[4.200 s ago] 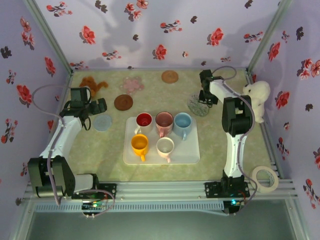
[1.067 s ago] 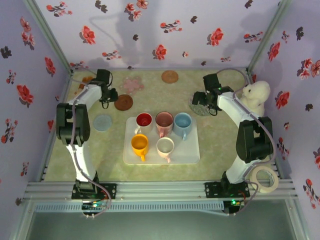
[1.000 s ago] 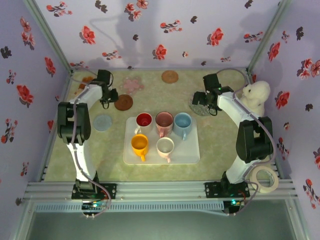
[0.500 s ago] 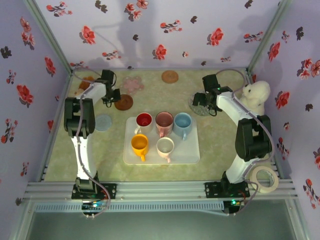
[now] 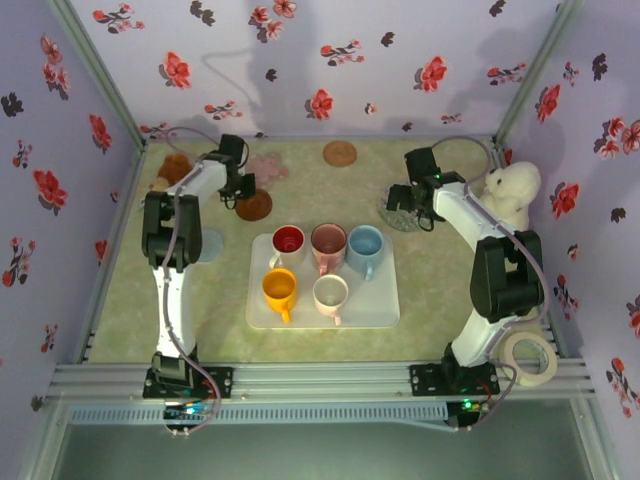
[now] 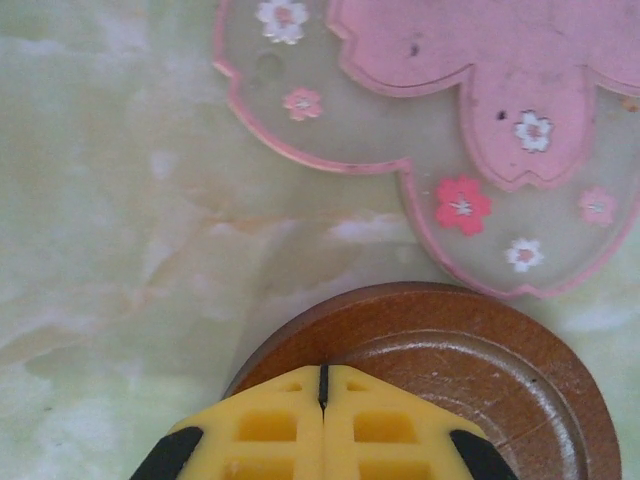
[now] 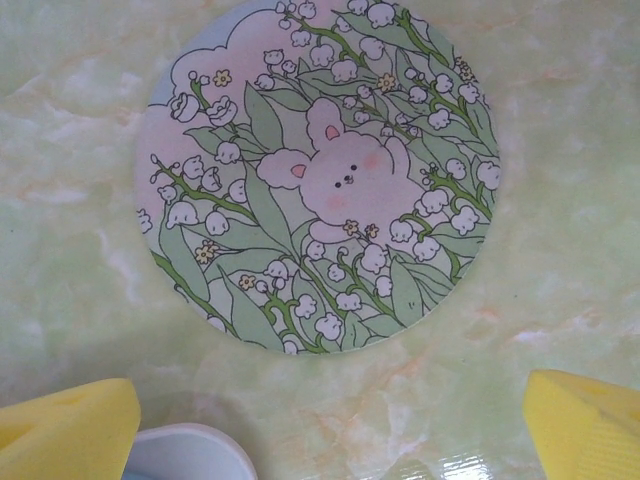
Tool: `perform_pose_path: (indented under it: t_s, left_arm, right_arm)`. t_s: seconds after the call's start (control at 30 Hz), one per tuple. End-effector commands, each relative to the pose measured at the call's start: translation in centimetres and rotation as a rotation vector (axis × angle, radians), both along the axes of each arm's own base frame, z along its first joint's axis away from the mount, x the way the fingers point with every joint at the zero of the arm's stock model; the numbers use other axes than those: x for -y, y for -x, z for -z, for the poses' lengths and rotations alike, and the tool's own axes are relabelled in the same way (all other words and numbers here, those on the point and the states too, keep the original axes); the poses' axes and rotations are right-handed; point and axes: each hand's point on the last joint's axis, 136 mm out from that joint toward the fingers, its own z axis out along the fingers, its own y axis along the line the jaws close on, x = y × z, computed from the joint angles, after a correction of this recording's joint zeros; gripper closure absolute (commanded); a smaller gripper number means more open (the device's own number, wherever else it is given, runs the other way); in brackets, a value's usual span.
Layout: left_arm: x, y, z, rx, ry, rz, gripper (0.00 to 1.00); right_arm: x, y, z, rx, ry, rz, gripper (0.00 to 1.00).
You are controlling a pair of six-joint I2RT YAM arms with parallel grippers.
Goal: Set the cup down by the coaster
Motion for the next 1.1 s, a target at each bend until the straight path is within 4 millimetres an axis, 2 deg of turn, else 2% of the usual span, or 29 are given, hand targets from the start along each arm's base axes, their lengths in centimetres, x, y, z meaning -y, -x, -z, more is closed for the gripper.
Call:
perform_pose_path:
  t_s: [0.0, 0.2, 0.3, 0.4, 0.47, 0.63, 0.73, 0.9, 1.07]
  left_arm:
    - [2.8, 1.7, 2.3, -0.096, 0.043, 0.065, 1.0]
    - [7.7, 1.4, 2.2, -0.092, 0.121, 0.127, 1.0]
    - [9.5, 1.4, 2.0, -0.092, 0.133, 0.152, 1.0]
    - [10.1, 1.0, 0.8, -0.075, 0.16, 0.14, 1.0]
    - [10.2, 0.7, -0.7, -0.051, 0.185, 0.139, 1.0]
    - [9.3, 0.1, -4.9, 0.012, 0.205, 0.129, 1.0]
    - [8.2, 0.3, -6.1, 0.021, 0.21, 0.104, 1.0]
    - [5.4, 1.0, -6.7, 0.015, 0.189, 0.086, 1.0]
    - [2.0, 2.1, -4.9, -0.033, 0.103, 0.043, 1.0]
  right_arm:
    - [0.0, -0.3, -0.4, -0.002, 0.029, -0.009, 0.01]
    - [-0.2, -0.3, -0.1, 0.0, 0.008, -0.003, 0.01]
    - [-0.2, -0.3, -0.1, -0.001, 0.008, -0.005, 0.01]
    - [-0.2, -0.2, -0.1, -0.002, 0.012, -0.011, 0.01]
    - [-0.2, -0.3, -0.2, -0.001, 0.012, -0.013, 0.01]
    - [-0.4, -0.5, -0.1, -0.002, 0.008, -0.019, 0.01]
    - [-0.5, -0.4, 0.2, -0.014, 0.003, -0.024, 0.01]
    - [-0.5, -0.3, 0.4, -0.022, 0.006, -0.027, 0.01]
    - [-0.6, -0.5, 0.5, -0.024, 0.004, -0.025, 0.01]
